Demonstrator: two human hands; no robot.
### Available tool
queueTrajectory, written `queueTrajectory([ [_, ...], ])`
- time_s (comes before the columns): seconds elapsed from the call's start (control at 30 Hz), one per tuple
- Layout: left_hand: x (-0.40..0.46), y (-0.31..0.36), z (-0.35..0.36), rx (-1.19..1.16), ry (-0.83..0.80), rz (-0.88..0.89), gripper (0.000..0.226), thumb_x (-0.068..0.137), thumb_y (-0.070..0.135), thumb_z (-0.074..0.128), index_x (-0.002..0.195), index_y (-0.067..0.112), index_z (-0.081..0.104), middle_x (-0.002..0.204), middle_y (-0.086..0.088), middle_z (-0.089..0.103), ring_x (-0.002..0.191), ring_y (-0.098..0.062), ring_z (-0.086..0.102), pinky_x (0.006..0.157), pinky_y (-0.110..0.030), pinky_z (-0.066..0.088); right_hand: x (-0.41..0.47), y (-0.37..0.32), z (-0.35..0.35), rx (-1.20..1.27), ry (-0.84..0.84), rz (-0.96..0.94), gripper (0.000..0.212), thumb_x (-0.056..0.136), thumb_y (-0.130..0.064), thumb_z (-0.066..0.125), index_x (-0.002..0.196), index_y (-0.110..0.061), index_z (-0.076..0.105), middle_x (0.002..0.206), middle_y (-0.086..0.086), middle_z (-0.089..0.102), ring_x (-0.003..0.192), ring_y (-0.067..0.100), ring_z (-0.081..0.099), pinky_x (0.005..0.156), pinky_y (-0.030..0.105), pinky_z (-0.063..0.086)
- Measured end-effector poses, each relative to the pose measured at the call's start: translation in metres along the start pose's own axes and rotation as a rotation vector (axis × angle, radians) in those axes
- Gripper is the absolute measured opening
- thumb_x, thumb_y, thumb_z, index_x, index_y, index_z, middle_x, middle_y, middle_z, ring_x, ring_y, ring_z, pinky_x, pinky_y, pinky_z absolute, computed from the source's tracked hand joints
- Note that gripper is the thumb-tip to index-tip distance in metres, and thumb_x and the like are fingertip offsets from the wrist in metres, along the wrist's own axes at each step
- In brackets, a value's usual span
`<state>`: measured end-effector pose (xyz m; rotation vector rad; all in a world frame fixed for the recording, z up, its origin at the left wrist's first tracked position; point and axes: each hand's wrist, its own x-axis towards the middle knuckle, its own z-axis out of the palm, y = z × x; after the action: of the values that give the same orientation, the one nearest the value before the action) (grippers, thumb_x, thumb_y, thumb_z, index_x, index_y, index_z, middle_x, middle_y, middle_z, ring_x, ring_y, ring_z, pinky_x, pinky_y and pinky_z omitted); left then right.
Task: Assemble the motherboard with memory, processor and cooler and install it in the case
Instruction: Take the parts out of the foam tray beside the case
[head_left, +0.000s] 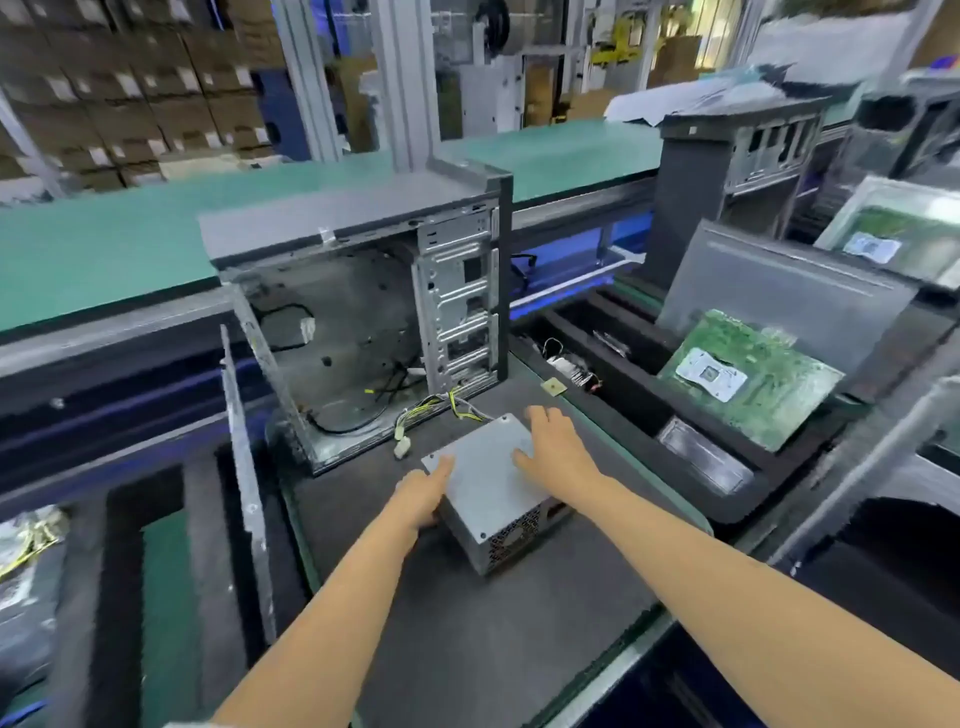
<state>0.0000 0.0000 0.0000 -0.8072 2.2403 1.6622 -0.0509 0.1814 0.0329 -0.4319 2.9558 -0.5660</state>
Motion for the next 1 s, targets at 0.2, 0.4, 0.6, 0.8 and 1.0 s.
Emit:
queueTrajectory([
  [0.2, 0.030, -0.005, 0.019, -0.119, 0.072, -0.038, 0.066, 0.087, 0.057, 0.057, 0.137, 0.014, 0.048, 0.134, -0.009, 0.055, 0.123, -0.029, 0.051, 0.104, -0.046, 0.042, 0.050, 0.034, 0.021, 0.398, -0.394, 0.189, 0.074, 0.093, -0.055, 0.045, 0.143, -0.003, 0.029, 0.143, 0.014, 0.040, 0.126, 0.029, 0.045, 0.092, 0.032, 0.041],
  [0.4, 0.018, 0.000, 0.037, -0.264, 0.213, 0.064, 0.049, 0.089, 0.044, 0.061, 0.124, 0.016, 0.041, 0.119, -0.005, 0.060, 0.108, -0.021, 0.059, 0.096, -0.041, 0.047, 0.053, 0.054, 0.032, 0.649, -0.253, 0.003, 0.035, 0.093, -0.047, 0.051, 0.110, -0.016, 0.055, 0.101, -0.004, 0.059, 0.097, 0.017, 0.055, 0.066, 0.020, 0.039],
  [0.6, 0.003, 0.034, 0.052, -0.129, 0.340, 0.446, 0.049, 0.088, 0.027, 0.066, 0.130, 0.032, 0.041, 0.139, 0.011, 0.045, 0.117, 0.003, 0.050, 0.084, -0.007, 0.042, 0.052, 0.076, 0.006, 0.960, -0.041, -0.175, 0.053, 0.088, -0.034, 0.064, 0.136, -0.038, 0.040, 0.119, -0.026, 0.059, 0.109, -0.008, 0.055, 0.082, 0.007, 0.044],
  [0.8, 0.014, 0.030, 0.062, 0.143, 0.382, 0.653, 0.086, 0.074, 0.023, 0.079, 0.148, 0.025, 0.033, 0.152, 0.011, 0.030, 0.141, 0.001, 0.022, 0.116, -0.030, 0.025, 0.055, 0.107, 0.010, 0.905, -0.047, -0.287, 0.069, 0.089, -0.031, 0.064, 0.142, -0.049, 0.024, 0.117, -0.045, 0.049, 0.114, -0.021, 0.042, 0.089, -0.002, 0.031],
  [1.0, 0.042, 0.056, 0.040, 0.871, 0.315, 0.594, 0.128, 0.046, 0.102, 0.031, 0.152, 0.030, 0.017, 0.150, 0.012, 0.027, 0.144, -0.016, 0.016, 0.116, -0.043, 0.006, 0.099, 0.126, -0.004, 0.905, 0.161, -0.273, 0.021, 0.097, -0.034, 0.046, 0.108, -0.025, 0.061, 0.103, -0.012, 0.065, 0.097, 0.007, 0.061, 0.078, 0.013, 0.044],
])
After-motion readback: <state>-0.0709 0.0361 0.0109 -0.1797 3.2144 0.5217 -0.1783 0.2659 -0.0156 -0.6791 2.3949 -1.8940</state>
